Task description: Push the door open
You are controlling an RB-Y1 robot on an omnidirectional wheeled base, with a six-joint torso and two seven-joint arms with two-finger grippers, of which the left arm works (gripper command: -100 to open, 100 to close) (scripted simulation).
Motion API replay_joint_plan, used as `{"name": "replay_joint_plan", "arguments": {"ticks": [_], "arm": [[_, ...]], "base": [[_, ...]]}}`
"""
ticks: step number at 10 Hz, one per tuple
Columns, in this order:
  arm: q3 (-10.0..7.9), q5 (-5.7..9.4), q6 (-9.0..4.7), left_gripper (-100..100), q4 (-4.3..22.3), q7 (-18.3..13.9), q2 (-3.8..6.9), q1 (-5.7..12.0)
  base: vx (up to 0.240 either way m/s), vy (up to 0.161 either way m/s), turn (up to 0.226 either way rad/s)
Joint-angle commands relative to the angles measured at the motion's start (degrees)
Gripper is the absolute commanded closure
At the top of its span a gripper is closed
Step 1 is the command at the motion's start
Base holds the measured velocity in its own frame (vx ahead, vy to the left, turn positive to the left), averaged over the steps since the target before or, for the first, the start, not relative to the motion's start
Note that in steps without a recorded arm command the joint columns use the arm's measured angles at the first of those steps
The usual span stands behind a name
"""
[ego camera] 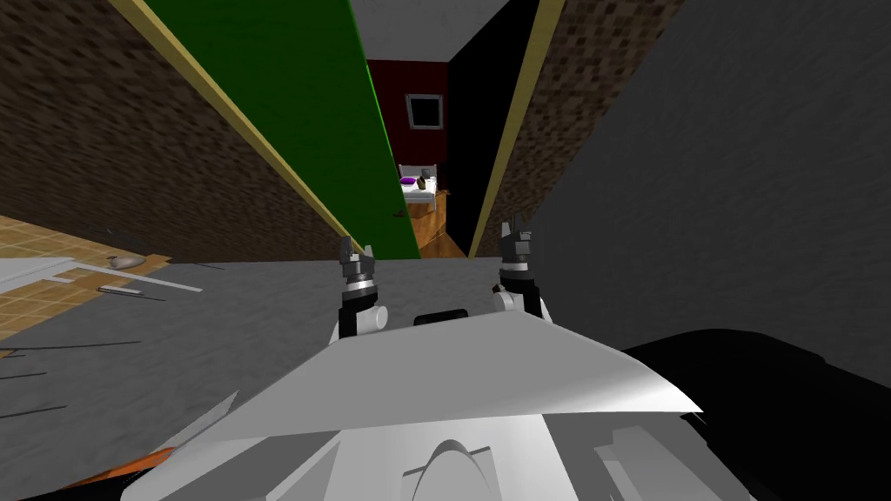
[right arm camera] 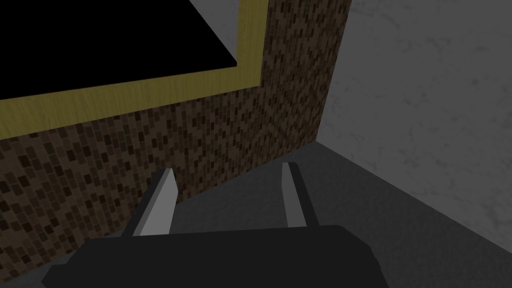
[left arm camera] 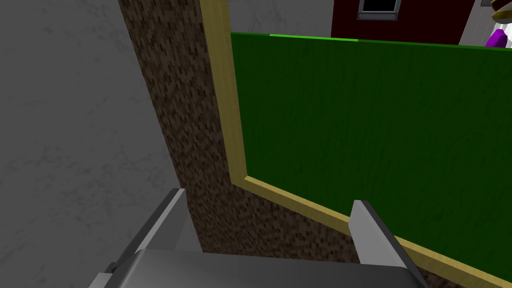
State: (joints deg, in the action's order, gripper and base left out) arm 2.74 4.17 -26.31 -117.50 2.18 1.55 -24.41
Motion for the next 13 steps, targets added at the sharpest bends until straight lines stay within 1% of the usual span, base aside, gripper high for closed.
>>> {"name": "replay_joint_plan", "arguments": {"ticks": [1,6,11,12,13], "arm": [[-0.20,0.11,-0.50,-100,2.2,-0.2,0.47,1.03],[-0.50,0.33,-2.28,-100,9.4,-0.6,1.63,4.05],[-0.83,0.57,-4.23,-100,17.4,-1.0,2.65,7.39],[-0.90,0.62,-4.64,-100,18.7,-1.1,2.83,8.09],[-0.90,0.62,-4.64,-100,19.1,-1.1,2.83,8.09]], "base": [[0.086,0.037,-0.021],[0.091,0.032,-0.027],[0.103,0.033,-0.031],[0.100,0.033,-0.031],[0.059,0.033,-0.009]]}}
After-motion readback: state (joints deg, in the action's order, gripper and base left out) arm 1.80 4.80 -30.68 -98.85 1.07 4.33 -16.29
